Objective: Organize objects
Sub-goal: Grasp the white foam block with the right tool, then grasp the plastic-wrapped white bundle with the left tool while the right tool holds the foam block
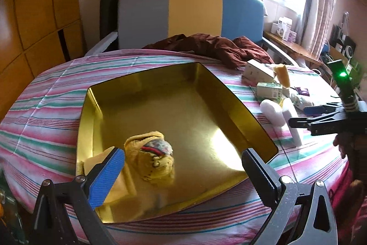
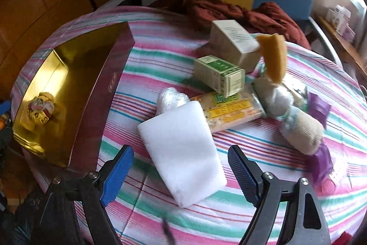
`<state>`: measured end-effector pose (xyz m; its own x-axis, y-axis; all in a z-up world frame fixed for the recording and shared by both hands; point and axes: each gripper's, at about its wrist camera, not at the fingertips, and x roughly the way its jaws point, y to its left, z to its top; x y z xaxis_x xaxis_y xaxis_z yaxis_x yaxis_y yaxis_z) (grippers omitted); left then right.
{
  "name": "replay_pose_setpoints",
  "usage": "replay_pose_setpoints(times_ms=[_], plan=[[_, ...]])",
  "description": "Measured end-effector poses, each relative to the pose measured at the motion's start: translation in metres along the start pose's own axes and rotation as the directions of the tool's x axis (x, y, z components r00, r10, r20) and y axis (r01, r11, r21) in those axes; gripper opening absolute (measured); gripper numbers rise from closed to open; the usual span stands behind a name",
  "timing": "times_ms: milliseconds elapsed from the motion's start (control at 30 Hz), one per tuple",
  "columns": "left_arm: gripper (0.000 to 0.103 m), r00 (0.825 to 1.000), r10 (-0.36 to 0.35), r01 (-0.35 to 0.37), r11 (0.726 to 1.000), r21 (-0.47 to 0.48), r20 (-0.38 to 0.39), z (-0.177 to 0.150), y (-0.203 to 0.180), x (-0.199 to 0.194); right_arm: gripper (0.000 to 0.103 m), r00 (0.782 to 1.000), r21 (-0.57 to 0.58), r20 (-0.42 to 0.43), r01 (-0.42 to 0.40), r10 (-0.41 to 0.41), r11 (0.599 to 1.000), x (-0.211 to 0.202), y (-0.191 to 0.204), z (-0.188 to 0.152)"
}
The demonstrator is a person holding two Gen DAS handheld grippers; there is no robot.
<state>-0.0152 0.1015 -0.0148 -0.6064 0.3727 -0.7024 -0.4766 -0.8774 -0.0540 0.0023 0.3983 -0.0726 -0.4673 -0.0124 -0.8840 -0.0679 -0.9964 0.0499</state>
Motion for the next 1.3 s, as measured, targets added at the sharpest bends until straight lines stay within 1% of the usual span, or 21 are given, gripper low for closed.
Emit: replay_pose_setpoints(times_ms=[200, 267, 300, 333, 433, 533, 600, 700, 767, 867, 967, 1100, 1300], plan=[[0.103, 1.000, -0.015, 0.016, 1.000, 0.013, -0.013, 0.003, -0.007, 0.006, 0.084, 0.999, -0.037, -0.034, 0.035, -0.036, 0.999, 0.016, 0.001, -0.002], [0.103, 1.000, -0.019, 0.019, 1.000, 0.021, -0.015, 0.003, -0.011, 0.008, 0.077, 0.999, -0.041, -0.019, 0.030, -0.030, 0.999, 0.014, 0.002, -0.002], [0.103, 1.000, -0.022, 0.022, 0.999, 0.023, -0.017, 0.004, -0.013, 0.009, 0.065, 1.000, -0.039, -0.013, 0.025, -0.026, 0.999, 0.012, 0.001, -0.001], [0.103, 0.999, -0.027, 0.028, 0.999, 0.027, -0.021, 0.005, -0.016, 0.010, 0.062, 1.000, -0.034, -0.005, 0.022, -0.022, 0.999, 0.010, 0.000, -0.001], [0.103, 0.999, -0.037, 0.038, 0.998, 0.040, -0.026, 0.006, -0.024, 0.014, 0.061, 1.000, -0.027, 0.003, 0.008, -0.008, 1.000, 0.007, -0.001, -0.002], [0.103, 0.999, -0.048, 0.049, 0.997, 0.064, -0.025, 0.009, -0.033, 0.016, 0.060, 0.999, -0.028, 0.032, -0.013, 0.014, 1.000, 0.000, 0.000, -0.001], [0.103, 0.998, -0.054, 0.056, 0.995, 0.077, -0.025, 0.012, -0.039, 0.018, 0.060, 0.998, 0.000, 0.058, -0.037, 0.037, 0.999, -0.007, -0.005, 0.000], [0.103, 0.998, -0.060, 0.062, 0.994, 0.092, -0.021, 0.017, -0.046, 0.020, 0.060, 0.991, 0.081, 0.120, -0.068, 0.058, 0.994, -0.020, -0.021, 0.001], [0.103, 0.998, -0.067, 0.068, 0.992, 0.106, -0.014, 0.021, -0.052, 0.021, 0.060, 0.985, 0.160, 0.163, -0.077, 0.051, 0.984, -0.029, -0.035, 0.001], [0.103, 0.997, -0.082, 0.083, 0.989, 0.121, -0.011, 0.030, -0.062, 0.024, 0.060, 0.979, 0.259, 0.203, -0.085, 0.032, 0.962, -0.037, -0.054, 0.000], [0.103, 0.995, -0.102, 0.103, 0.984, 0.146, -0.012, 0.039, -0.078, 0.030, 0.060, 0.976, 0.332, 0.217, -0.075, 0.001, 0.940, -0.041, -0.069, -0.002], [0.103, 0.991, -0.130, 0.131, 0.973, 0.191, -0.018, 0.048, -0.103, 0.039, 0.060, 0.973, 0.385, 0.231, -0.075, -0.017, 0.920, -0.044, -0.081, -0.004], [0.101, 0.982, -0.174, 0.185, 0.956, 0.229, -0.068, 0.060, -0.140, 0.063, 0.060, 0.967, 0.425, 0.252, -0.083, -0.029, 0.901, -0.049, -0.093, -0.008]])
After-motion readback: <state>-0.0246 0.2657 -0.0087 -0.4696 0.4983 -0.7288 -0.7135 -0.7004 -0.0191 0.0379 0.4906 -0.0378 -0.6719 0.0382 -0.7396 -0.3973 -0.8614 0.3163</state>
